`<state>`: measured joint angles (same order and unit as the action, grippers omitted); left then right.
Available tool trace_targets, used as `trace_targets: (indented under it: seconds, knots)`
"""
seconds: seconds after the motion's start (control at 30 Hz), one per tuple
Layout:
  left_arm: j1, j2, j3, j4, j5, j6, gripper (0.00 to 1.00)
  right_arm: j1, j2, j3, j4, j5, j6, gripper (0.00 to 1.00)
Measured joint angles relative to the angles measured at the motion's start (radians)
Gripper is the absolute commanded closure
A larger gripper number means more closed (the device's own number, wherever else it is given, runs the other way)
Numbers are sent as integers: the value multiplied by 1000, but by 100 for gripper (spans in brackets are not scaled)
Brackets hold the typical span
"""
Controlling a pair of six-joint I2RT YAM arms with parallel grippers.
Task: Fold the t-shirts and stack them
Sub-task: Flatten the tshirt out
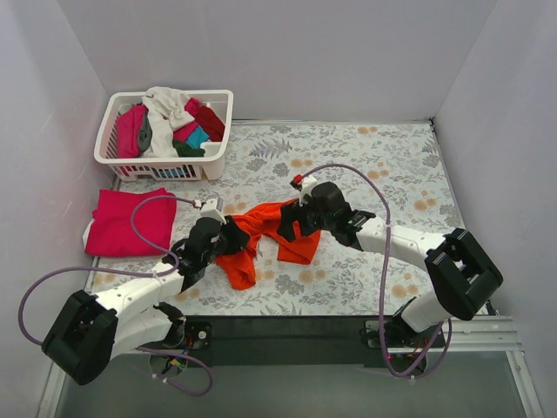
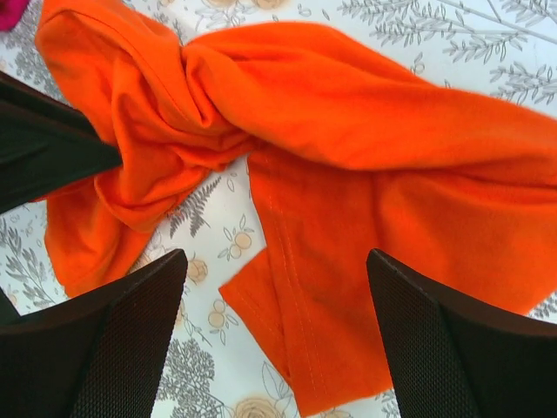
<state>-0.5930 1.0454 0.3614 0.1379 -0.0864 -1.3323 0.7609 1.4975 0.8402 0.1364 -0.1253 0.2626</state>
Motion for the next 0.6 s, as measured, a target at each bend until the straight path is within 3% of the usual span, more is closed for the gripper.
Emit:
trace_targets:
  seconds: [0.03,0.07,0.33,0.6]
  knots:
    - [0,16,0,6,-2,1,86,2,-8,-14,0,4,0,24]
    - [0,29,0,8,-3,0,100,6,-17,-26,-2,9,0,25]
    - [0,20,21,-18,-44,16,100,73,16,-44,4,34,-4,28]
    - [0,-51,63,-71,-101,27,100,106,174,34,-1,93,-33,32]
